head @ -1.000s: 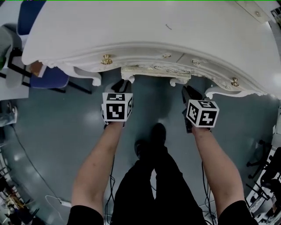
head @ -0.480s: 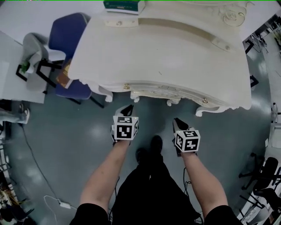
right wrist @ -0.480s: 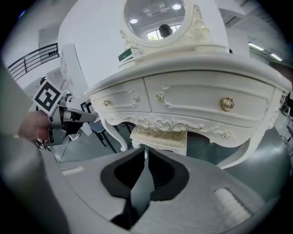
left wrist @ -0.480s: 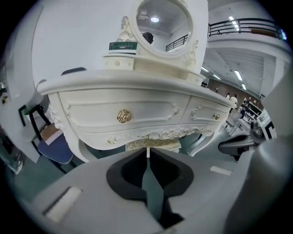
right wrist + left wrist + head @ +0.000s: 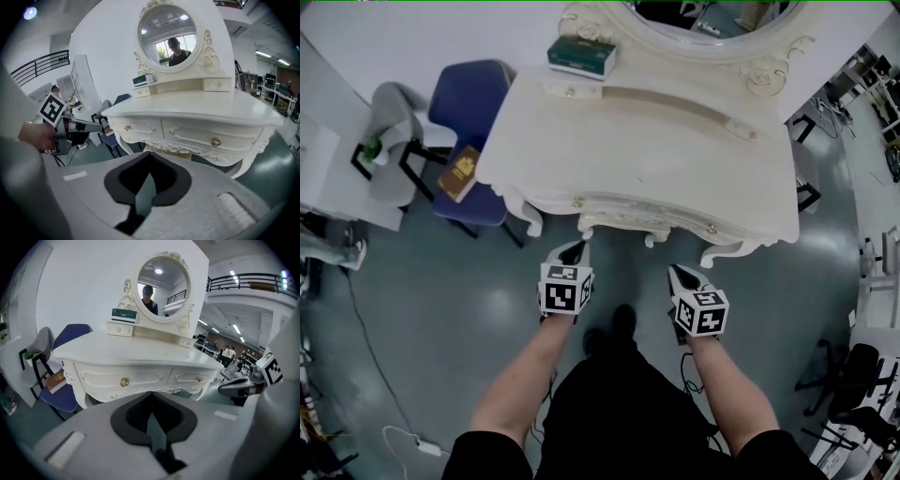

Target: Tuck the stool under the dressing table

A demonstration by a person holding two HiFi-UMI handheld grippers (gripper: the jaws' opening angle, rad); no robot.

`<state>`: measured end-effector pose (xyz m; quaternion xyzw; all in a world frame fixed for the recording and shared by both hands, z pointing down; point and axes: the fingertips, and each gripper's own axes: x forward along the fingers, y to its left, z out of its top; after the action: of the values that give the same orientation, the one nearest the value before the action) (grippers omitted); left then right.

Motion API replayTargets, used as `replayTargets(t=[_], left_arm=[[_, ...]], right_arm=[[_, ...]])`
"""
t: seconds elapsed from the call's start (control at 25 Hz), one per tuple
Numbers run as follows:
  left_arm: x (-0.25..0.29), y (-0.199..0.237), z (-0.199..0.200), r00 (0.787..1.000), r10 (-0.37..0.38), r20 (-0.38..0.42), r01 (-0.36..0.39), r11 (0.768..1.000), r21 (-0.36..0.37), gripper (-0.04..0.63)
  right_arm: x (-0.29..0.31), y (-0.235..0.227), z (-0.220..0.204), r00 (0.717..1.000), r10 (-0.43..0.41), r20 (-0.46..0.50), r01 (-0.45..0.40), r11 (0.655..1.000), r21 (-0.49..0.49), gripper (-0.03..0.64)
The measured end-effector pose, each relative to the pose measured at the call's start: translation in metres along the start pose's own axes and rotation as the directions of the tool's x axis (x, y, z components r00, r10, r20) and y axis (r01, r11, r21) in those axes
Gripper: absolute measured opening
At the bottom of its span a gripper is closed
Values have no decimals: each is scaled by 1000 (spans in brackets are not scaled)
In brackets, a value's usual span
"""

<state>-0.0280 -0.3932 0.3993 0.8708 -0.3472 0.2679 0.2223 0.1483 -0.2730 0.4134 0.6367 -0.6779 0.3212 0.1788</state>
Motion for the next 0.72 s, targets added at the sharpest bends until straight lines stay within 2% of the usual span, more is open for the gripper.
replayTargets(t=[0.2,0.4,0.72], left_arm=[[-46,-10,12,999,-9,51,11,999,-34,17],[-76,-9,17,997,-13,71,12,1000,4,17],[-117,4,32,992,2,123,-4,1000,20,16]], right_arm=[[-41,21,-6,1000,19,4,-19,999,28,3],[-60,28,-5,1000,11,6,-11,1000,-1,3],[-91,53,21,995,24,92,-23,1000,-12,3]])
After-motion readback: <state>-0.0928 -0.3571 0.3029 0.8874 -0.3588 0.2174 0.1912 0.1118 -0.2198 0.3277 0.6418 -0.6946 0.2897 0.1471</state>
